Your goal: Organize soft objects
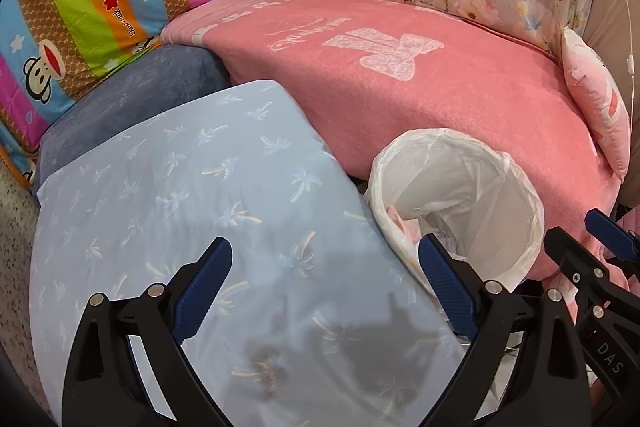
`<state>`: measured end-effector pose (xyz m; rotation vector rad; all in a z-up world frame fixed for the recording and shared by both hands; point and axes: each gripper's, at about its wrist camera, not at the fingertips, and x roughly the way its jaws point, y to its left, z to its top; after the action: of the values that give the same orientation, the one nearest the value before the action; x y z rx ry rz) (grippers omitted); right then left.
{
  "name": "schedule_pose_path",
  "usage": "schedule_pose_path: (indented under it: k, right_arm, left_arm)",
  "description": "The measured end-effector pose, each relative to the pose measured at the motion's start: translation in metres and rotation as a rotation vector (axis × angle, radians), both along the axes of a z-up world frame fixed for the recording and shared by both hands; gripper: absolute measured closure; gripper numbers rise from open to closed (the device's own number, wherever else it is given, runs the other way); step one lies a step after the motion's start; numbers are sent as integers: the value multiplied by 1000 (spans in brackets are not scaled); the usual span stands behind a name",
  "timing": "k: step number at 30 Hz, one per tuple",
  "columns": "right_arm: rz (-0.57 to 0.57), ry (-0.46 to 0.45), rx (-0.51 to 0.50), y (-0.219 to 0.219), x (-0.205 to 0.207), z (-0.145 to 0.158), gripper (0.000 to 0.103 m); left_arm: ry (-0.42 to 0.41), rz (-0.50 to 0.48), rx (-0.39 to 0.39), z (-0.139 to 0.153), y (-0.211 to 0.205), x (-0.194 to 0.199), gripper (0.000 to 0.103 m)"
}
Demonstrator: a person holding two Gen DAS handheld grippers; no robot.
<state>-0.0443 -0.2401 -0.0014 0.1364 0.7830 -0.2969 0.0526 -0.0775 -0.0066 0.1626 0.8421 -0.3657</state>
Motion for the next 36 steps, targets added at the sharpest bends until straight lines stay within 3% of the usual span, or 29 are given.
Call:
schedule_pose_path:
  k: [10,14,19,23,36]
  right_arm:
    - [-13,35,-4,1,-7,-14,33]
    - [-12,47,-2,1,-8,-17,17]
    - [-30,57,-15,0,-9,-21,16]
    - [-38,69,-13,-2,-9,-25,6]
    - [-51,95,-33,-5,-10,-31,6]
  left_arm:
    - [19,5,40,-13,2,-8,12]
    - [27,-6,53,-17,-3,-11,12]
    - [27,-15,68,-18,-7,-13,12]
    - [30,-15,73,-19,-9,-14,12]
    - [38,0,85,-23,-14,-16,12]
